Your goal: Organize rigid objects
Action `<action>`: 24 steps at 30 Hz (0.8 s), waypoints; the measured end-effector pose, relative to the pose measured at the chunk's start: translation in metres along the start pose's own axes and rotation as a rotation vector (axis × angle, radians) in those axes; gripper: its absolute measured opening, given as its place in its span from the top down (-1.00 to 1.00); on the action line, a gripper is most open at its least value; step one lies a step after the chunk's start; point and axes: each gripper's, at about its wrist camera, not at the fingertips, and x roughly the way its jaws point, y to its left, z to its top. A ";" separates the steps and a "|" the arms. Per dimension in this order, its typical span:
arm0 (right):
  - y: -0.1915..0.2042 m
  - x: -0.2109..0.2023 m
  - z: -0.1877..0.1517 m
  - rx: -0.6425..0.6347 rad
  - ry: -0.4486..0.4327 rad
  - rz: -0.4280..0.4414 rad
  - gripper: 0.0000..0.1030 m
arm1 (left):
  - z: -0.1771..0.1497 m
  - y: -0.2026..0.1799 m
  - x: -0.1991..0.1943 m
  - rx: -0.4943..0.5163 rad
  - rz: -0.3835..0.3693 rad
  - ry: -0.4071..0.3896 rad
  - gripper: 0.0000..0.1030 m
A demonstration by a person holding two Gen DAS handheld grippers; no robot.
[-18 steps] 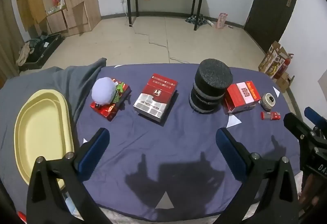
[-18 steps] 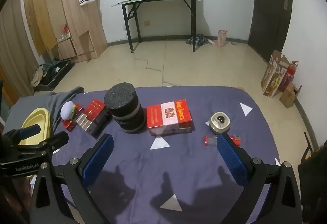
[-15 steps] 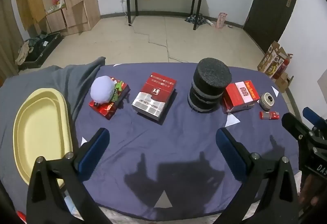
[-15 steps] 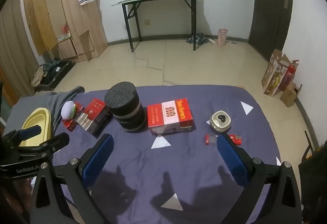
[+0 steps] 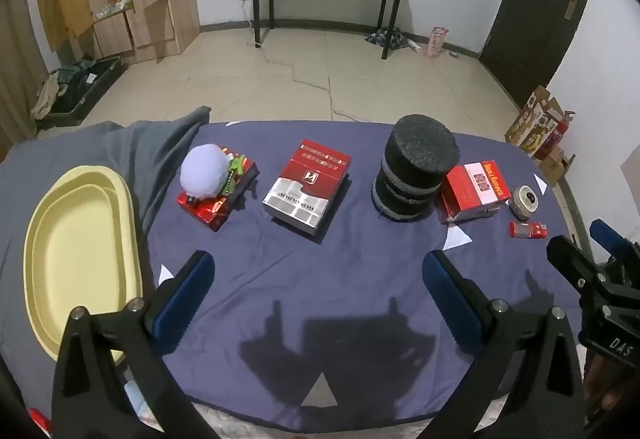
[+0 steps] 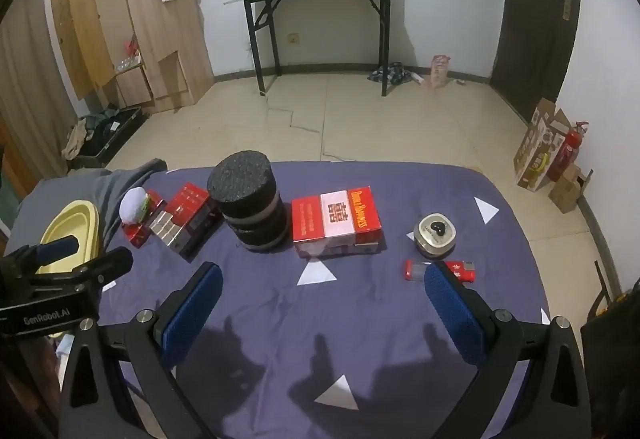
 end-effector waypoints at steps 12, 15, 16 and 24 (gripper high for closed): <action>-0.001 0.005 -0.005 -0.012 0.006 -0.008 -0.99 | -0.005 0.009 0.004 -0.008 0.004 0.004 -1.00; -0.001 0.006 -0.005 -0.011 0.008 -0.005 -0.99 | -0.004 0.011 0.005 -0.016 -0.007 0.010 -1.00; -0.002 0.006 -0.005 -0.011 0.008 -0.005 -0.99 | -0.004 0.011 0.005 -0.013 -0.006 0.007 -1.00; -0.001 0.009 -0.006 -0.014 0.014 -0.003 -0.99 | -0.003 0.008 0.004 0.002 -0.001 0.004 -1.00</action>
